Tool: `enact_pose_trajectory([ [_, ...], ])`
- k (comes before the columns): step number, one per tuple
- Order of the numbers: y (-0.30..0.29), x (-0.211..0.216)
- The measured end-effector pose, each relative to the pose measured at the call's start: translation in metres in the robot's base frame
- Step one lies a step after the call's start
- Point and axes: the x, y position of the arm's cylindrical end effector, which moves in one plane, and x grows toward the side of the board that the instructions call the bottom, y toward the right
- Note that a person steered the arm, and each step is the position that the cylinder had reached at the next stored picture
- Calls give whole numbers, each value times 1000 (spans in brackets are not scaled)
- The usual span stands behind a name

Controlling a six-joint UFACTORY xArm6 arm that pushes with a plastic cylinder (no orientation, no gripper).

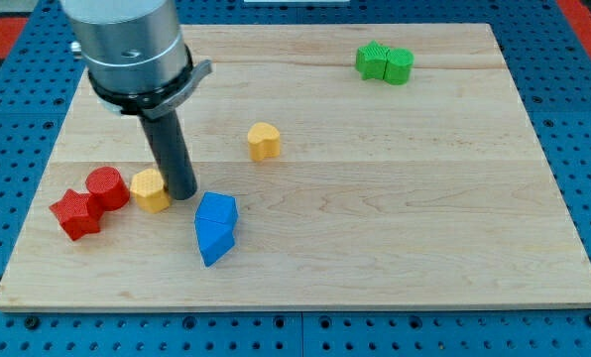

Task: Slightly touch yellow heart

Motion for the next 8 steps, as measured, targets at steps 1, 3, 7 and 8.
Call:
enact_pose_trajectory([
  [1, 35, -11],
  [3, 58, -17],
  [7, 89, -17],
  [8, 94, -17],
])
